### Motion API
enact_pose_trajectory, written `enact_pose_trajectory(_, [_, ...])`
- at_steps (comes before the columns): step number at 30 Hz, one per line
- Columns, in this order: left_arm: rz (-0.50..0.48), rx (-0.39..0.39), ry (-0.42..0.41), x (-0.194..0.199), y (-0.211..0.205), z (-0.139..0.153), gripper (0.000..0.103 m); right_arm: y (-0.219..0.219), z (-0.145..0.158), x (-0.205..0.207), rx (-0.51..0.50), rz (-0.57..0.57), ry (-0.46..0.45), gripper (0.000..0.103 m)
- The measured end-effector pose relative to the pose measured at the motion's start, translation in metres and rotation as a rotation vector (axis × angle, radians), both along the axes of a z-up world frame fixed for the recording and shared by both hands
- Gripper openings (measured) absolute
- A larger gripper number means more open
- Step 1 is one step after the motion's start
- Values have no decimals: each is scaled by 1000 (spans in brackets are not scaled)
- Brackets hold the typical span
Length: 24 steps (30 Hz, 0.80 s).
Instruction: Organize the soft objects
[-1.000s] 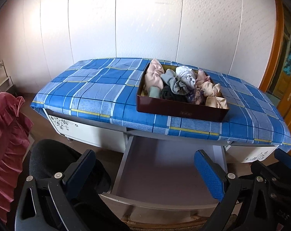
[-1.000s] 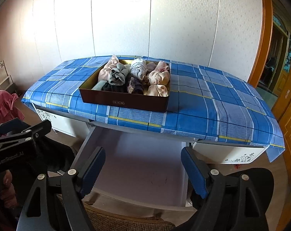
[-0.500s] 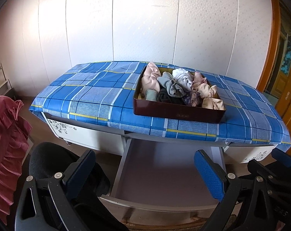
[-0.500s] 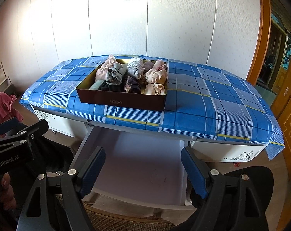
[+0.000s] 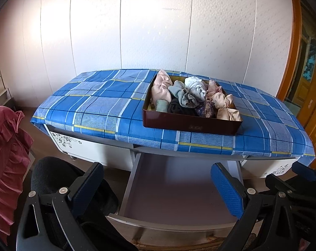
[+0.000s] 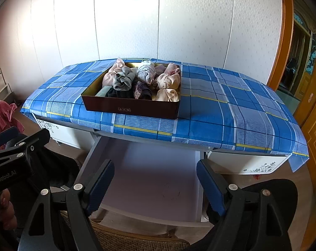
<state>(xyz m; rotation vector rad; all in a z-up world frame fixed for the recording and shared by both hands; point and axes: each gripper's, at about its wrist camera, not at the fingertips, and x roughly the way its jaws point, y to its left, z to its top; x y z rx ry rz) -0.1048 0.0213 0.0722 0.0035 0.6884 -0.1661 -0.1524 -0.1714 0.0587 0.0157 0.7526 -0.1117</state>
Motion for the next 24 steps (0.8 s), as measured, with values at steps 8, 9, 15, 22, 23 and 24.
enact_pose_trajectory(8, [-1,-1,-1,0,0,0,103,-1,-1,2,1,-6,9,82])
enact_pose_trajectory(9, [-2,-2,-2,0,0,0,103,-1,-1,2,1,-7,10,82])
enact_pose_trajectory(15, [-9,0,-7,0,-2,0,103,-1,-1,2,-2,-7,11,82])
enact_pose_trajectory(22, [-13,-2,-10,-2,-2,1,103,-1,-2,2,1,-9,17,82])
enact_pose_trajectory(23, [-16,-3,-10,-2,-3,1,103,-1,-2,2,1,-11,18,82])
enact_pose_trajectory(24, [-17,-4,-11,-2,-3,1,103,-1,-2,2,2,-11,18,82])
